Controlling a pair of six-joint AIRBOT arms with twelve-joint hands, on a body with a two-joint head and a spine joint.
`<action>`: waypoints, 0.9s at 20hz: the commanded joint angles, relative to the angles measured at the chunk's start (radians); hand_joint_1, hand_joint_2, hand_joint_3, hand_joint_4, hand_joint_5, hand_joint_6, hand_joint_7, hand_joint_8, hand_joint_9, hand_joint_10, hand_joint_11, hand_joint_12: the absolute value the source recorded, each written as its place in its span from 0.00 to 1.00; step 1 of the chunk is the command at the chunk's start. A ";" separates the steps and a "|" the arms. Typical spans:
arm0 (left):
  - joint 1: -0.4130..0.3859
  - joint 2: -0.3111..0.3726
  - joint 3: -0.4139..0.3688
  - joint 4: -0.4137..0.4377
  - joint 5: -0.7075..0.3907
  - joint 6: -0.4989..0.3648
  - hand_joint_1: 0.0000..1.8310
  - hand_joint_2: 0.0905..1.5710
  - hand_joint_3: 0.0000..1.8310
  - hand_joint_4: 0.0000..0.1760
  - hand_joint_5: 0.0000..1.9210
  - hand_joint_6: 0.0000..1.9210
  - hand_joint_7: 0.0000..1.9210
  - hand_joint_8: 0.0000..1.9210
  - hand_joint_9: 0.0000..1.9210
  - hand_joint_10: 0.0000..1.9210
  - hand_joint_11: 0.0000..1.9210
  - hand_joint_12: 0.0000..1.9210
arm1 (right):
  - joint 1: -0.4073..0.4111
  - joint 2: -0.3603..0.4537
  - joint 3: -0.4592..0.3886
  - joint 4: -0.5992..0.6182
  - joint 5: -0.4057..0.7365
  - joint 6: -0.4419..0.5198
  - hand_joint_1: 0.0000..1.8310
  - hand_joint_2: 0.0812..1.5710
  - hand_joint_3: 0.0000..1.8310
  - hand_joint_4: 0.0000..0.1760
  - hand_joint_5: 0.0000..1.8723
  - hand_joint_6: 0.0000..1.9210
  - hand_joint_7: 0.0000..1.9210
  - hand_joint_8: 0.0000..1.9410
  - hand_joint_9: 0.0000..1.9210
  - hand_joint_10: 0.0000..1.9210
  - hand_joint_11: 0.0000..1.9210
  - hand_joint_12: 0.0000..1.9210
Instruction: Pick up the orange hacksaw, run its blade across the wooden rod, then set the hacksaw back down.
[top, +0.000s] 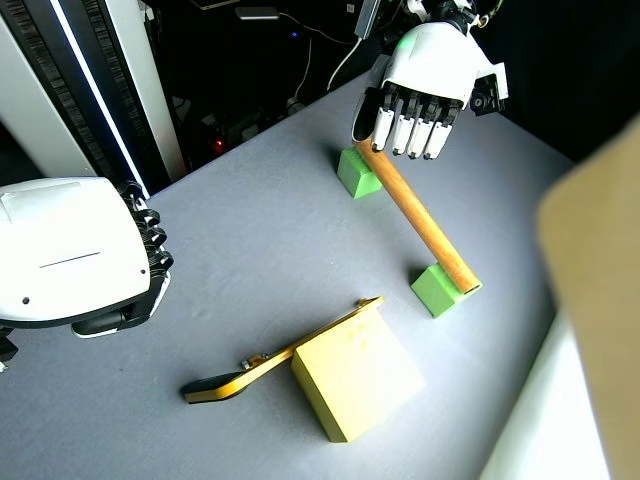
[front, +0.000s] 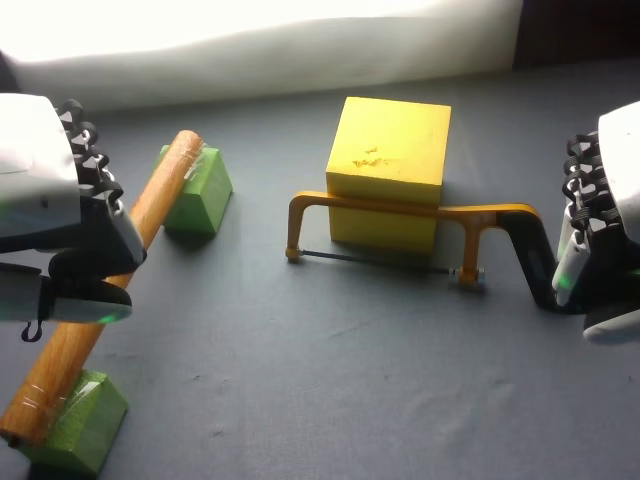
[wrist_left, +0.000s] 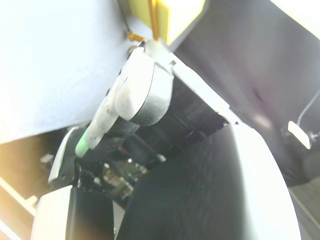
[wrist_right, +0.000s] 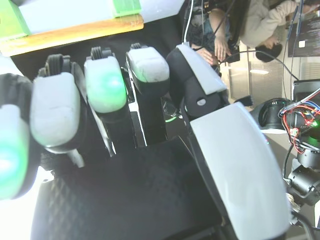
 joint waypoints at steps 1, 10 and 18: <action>-0.007 0.009 0.002 -0.068 -0.068 0.003 0.00 0.69 0.06 0.01 0.06 0.03 0.05 0.03 0.03 0.03 0.00 0.16 | 0.013 0.008 -0.001 0.080 0.026 0.007 0.00 0.58 0.06 0.00 0.02 0.03 0.03 0.03 0.04 0.03 0.00 0.27; 0.002 0.010 -0.002 -0.068 -0.080 0.003 0.00 0.65 0.00 0.07 0.02 0.00 0.01 0.00 0.01 0.00 0.00 0.02 | 0.013 0.010 -0.002 0.080 0.036 0.161 0.00 0.61 0.00 0.00 0.00 0.00 0.02 0.00 0.03 0.00 0.00 0.19; 0.004 0.016 -0.027 -0.038 -0.075 0.003 0.00 0.65 0.00 0.10 0.01 0.00 0.00 0.00 0.00 0.00 0.00 0.00 | 0.009 0.016 0.086 0.217 -0.171 0.552 0.00 0.63 0.00 0.00 0.00 0.00 0.02 0.00 0.03 0.00 0.00 0.24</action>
